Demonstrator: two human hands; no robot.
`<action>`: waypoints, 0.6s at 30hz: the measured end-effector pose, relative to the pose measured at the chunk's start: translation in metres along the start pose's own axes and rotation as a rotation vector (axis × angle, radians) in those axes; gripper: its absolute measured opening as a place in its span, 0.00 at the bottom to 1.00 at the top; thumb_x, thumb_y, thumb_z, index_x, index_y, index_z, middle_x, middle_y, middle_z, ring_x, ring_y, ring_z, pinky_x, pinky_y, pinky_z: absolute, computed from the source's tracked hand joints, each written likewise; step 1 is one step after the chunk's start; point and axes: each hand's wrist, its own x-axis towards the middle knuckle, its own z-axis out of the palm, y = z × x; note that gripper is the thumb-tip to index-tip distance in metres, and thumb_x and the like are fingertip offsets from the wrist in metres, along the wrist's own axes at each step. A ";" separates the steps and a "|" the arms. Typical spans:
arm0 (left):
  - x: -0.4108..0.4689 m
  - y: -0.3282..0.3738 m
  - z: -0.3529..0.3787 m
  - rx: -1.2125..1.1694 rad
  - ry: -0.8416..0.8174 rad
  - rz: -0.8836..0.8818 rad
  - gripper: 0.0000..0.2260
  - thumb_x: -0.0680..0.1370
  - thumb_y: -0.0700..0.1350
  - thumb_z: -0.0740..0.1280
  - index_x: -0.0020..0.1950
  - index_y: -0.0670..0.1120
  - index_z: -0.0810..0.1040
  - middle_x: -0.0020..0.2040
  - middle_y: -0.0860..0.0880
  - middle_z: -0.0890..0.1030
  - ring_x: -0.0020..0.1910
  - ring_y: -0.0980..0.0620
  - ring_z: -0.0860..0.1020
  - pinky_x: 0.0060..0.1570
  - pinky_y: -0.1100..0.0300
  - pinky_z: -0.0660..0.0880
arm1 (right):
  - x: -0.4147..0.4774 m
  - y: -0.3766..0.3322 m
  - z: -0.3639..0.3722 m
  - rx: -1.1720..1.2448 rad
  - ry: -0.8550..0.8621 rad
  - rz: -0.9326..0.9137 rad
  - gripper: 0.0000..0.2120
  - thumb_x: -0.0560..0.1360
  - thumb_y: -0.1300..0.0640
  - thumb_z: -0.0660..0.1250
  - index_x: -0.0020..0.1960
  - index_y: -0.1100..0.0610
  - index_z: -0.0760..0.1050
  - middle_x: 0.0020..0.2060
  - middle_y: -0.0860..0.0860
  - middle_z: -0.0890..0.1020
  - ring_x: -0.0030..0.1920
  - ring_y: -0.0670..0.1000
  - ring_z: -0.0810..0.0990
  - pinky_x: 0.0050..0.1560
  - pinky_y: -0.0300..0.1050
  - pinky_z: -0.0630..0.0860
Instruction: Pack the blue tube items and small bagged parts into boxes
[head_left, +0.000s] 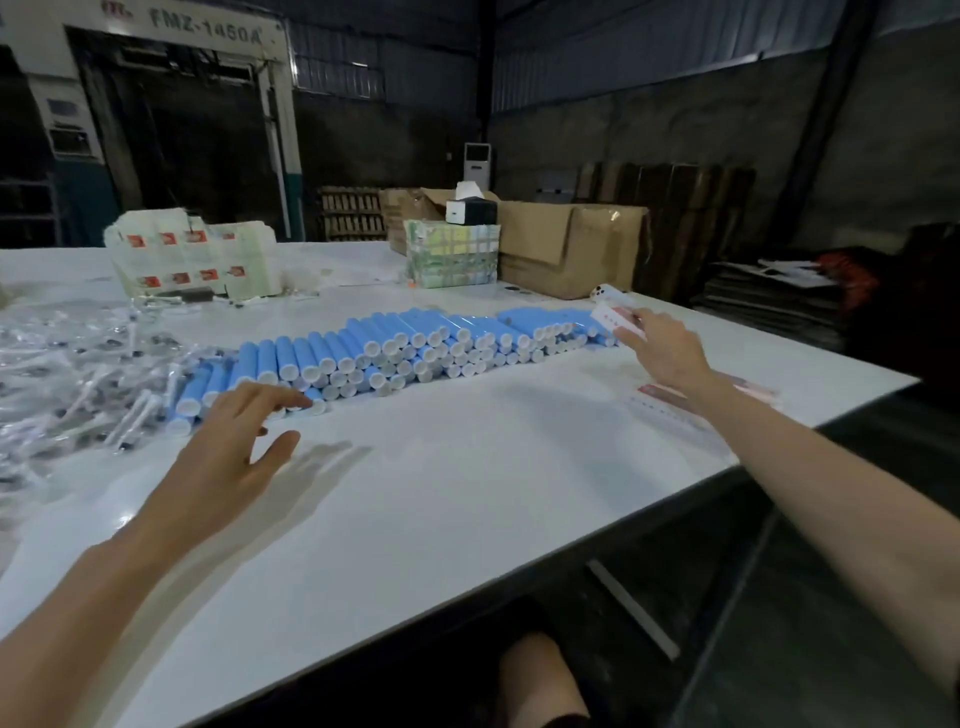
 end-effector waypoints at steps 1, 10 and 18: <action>0.000 -0.001 0.001 0.001 -0.004 0.005 0.16 0.83 0.41 0.70 0.69 0.54 0.78 0.64 0.53 0.77 0.64 0.50 0.74 0.59 0.51 0.76 | 0.001 0.015 -0.001 -0.068 -0.030 0.038 0.23 0.85 0.42 0.59 0.72 0.56 0.72 0.65 0.61 0.79 0.65 0.64 0.77 0.63 0.59 0.71; 0.000 -0.010 0.005 0.001 -0.003 0.032 0.14 0.81 0.48 0.66 0.66 0.59 0.78 0.64 0.61 0.75 0.61 0.54 0.72 0.56 0.50 0.77 | -0.005 0.101 -0.007 -0.247 -0.171 0.261 0.25 0.85 0.41 0.59 0.77 0.54 0.66 0.73 0.62 0.72 0.73 0.65 0.70 0.75 0.64 0.61; -0.002 -0.006 0.005 -0.010 -0.029 0.035 0.15 0.81 0.47 0.67 0.64 0.64 0.78 0.64 0.56 0.75 0.67 0.63 0.69 0.56 0.50 0.76 | -0.005 0.114 -0.002 -0.344 -0.234 0.302 0.23 0.87 0.45 0.56 0.77 0.55 0.64 0.75 0.62 0.69 0.75 0.65 0.66 0.78 0.64 0.57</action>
